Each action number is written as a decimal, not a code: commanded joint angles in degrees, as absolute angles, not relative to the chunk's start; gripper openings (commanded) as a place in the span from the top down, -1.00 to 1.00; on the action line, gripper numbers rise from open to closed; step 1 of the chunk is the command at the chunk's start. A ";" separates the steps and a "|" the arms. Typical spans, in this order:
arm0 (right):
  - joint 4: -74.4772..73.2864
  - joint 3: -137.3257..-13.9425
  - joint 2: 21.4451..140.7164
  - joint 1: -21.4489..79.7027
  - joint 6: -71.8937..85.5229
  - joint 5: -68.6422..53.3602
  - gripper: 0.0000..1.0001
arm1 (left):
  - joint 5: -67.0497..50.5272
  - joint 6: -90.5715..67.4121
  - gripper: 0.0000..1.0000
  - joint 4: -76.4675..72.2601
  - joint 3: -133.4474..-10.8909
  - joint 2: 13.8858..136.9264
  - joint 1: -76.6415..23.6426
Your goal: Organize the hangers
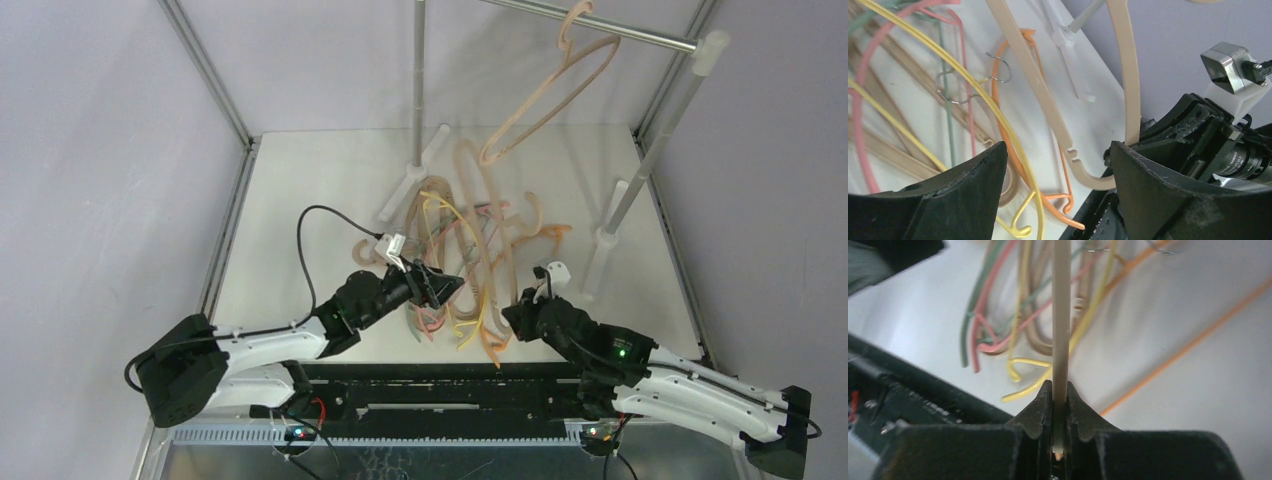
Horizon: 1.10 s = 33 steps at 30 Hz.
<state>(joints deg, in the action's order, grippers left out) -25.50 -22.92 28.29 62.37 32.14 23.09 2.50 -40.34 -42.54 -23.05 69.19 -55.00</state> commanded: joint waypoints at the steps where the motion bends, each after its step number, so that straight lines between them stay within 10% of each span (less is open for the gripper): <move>1: -38.10 -29.27 28.80 62.13 43.06 37.78 1.00 | 7.34 -36.48 -0.60 -38.81 -22.74 64.13 -55.23; 15: -46.19 -42.06 33.25 50.39 43.45 55.37 1.00 | 9.31 -34.87 -0.61 -33.86 -20.20 53.77 -55.27; 33: -19.44 -58.19 52.32 28.48 19.20 40.22 1.00 | 12.06 -32.14 -0.62 -27.41 -19.59 46.94 -55.27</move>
